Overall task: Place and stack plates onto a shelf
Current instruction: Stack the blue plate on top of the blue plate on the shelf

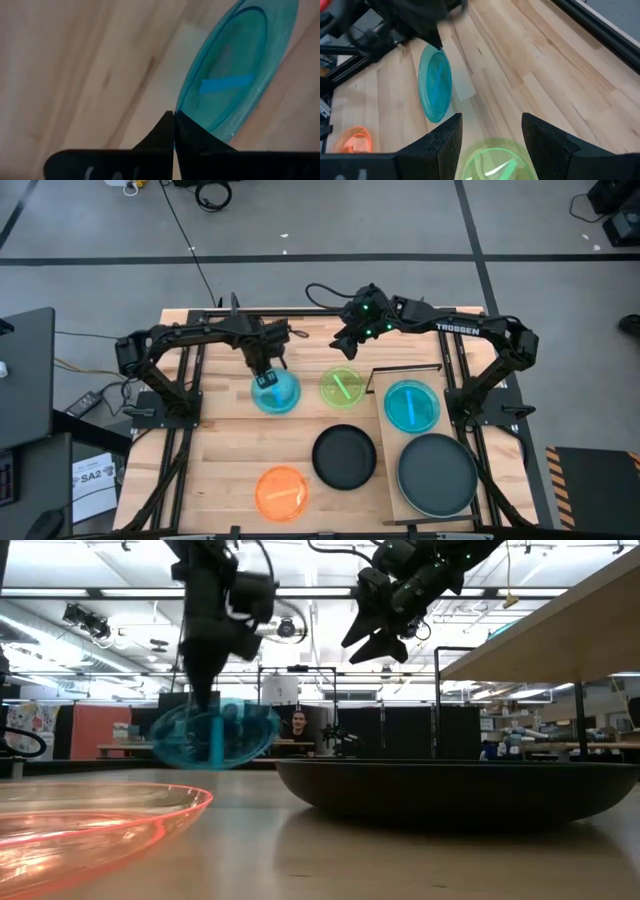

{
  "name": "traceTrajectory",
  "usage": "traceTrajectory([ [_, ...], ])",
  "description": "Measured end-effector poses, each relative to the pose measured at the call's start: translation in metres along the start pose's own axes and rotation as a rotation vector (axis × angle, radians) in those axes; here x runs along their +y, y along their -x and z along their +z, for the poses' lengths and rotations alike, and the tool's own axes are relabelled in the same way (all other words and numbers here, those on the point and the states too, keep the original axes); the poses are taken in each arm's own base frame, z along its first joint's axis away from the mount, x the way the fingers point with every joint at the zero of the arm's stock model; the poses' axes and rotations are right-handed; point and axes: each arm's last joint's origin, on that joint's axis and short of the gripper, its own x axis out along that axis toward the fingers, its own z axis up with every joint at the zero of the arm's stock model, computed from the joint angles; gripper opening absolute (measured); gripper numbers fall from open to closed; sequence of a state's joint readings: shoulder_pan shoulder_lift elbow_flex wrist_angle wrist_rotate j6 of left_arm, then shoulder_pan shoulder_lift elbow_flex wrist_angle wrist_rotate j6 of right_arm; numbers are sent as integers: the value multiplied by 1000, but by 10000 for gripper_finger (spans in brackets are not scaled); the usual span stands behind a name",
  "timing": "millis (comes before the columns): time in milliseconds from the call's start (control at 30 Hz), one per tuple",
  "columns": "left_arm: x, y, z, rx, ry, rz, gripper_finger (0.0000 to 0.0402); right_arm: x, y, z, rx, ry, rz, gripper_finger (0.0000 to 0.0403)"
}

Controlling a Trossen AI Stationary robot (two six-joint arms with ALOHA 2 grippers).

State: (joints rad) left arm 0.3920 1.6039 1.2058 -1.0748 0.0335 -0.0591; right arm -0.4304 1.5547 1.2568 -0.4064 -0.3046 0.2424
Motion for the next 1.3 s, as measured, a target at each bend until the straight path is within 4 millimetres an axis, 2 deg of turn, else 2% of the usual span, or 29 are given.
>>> traceTrajectory([
  [333, 15, 53, 30, -234, 59, 56, 7, -1, 0, -1, 7, 30, -3, 210],
  [567, 31, 77, 42, -362, 137, 68, 7, 1, 0, -1, 8, 21, 1, 210],
  [800, 43, 84, 47, -439, 205, 70, 7, -2, 0, 0, -17, -7, -96, 210],
  [1000, 46, 86, 51, -487, 230, 66, 7, -4, 0, 0, -31, -26, -146, 207],
  [1300, 46, 89, 56, -541, 252, 57, 7, -4, 0, 0, -32, -27, -149, 170],
])
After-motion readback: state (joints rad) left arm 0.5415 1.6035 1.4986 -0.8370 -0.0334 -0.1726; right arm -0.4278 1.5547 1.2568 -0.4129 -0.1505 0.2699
